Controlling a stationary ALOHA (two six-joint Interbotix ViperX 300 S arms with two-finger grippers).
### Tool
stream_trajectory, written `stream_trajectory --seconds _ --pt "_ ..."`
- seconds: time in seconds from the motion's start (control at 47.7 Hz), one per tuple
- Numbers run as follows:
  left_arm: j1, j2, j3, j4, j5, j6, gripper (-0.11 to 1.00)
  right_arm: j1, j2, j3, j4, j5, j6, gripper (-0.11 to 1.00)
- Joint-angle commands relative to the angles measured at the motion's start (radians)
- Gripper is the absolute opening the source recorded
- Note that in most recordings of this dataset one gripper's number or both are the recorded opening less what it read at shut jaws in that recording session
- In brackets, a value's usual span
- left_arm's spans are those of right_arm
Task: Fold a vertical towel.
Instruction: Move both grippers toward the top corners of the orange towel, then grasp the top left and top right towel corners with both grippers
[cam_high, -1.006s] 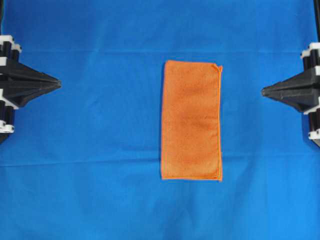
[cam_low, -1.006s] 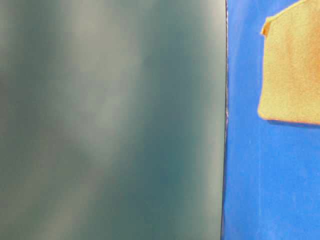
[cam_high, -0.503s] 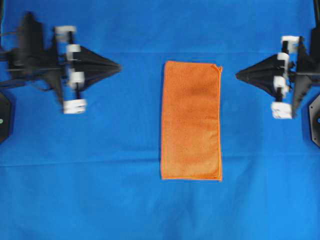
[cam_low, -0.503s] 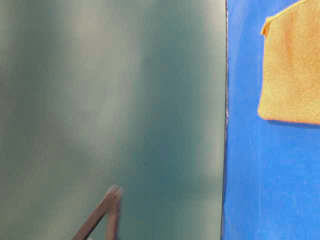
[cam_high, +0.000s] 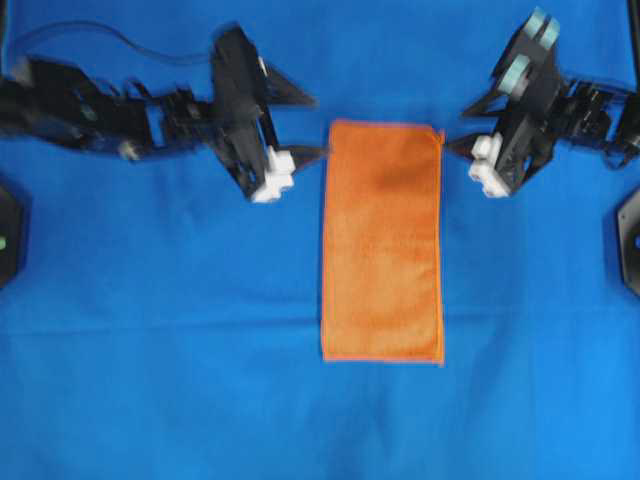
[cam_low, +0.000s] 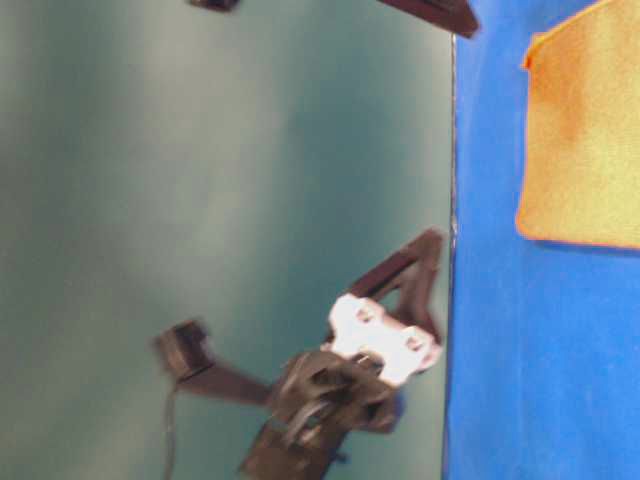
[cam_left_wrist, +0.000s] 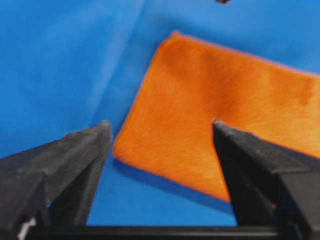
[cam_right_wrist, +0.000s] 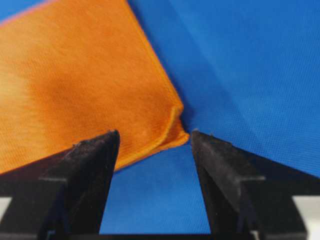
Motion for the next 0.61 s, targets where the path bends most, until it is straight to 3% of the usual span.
stream_trajectory --seconds 0.0,0.335,0.587 --pt "0.017 0.049 -0.044 -0.002 -0.011 -0.002 0.76 -0.008 0.046 -0.026 -0.003 -0.038 0.0 0.61" --pt "0.054 0.207 -0.103 -0.002 -0.032 -0.002 0.76 -0.049 0.201 -0.049 -0.008 -0.118 -0.009 0.61" --pt "0.044 0.238 -0.123 -0.002 -0.021 -0.002 0.72 -0.051 0.259 -0.078 -0.014 -0.118 -0.011 0.58"
